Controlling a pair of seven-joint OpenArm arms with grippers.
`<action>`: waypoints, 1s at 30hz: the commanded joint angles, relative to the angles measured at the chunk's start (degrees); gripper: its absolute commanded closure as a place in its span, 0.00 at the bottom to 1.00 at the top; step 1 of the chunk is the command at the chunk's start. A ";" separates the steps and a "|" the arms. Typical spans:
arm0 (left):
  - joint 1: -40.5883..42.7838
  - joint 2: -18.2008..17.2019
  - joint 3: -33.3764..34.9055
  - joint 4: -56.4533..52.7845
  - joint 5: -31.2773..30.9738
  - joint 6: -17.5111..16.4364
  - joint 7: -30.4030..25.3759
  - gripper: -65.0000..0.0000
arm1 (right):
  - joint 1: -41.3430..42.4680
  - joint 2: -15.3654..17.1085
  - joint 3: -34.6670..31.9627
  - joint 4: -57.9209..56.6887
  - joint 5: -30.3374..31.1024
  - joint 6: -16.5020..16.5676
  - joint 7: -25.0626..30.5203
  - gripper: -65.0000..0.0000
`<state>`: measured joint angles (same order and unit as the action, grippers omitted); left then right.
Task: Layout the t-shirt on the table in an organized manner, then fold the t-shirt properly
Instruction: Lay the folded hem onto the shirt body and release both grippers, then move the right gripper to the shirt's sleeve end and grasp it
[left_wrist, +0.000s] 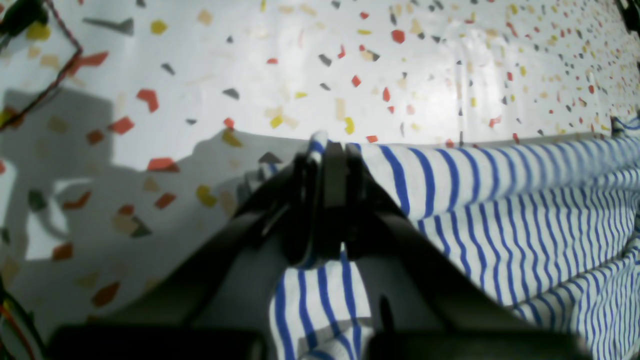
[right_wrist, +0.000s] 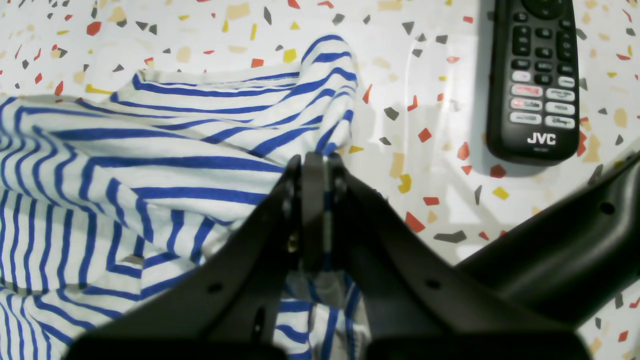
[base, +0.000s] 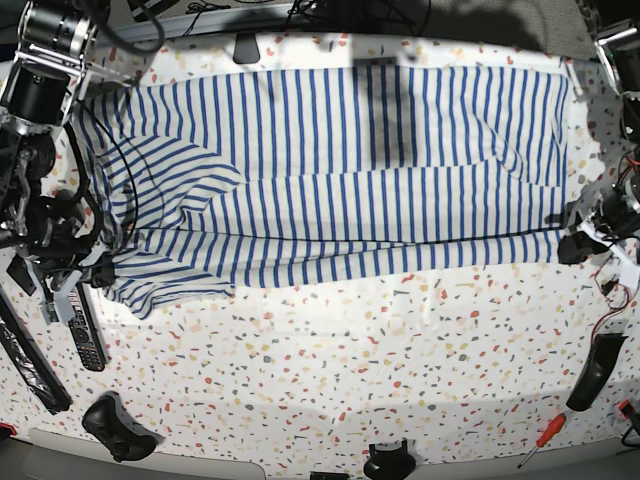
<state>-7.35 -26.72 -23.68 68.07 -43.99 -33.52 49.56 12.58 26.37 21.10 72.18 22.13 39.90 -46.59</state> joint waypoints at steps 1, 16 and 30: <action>-1.20 -1.70 -0.39 1.25 -1.29 -0.42 -1.09 1.00 | 1.33 1.25 0.37 1.22 0.59 0.10 1.09 1.00; -1.03 -5.84 -0.39 1.25 -13.77 -1.29 16.61 1.00 | 0.55 1.20 0.37 1.22 -1.05 0.10 -0.66 1.00; 1.18 -5.84 -0.37 1.25 -12.87 -1.29 20.33 1.00 | -0.39 1.25 0.37 1.22 -0.92 0.10 -2.36 1.00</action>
<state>-5.50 -31.16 -23.68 68.34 -55.90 -34.57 70.35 10.79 26.37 21.10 72.18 20.84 39.90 -49.69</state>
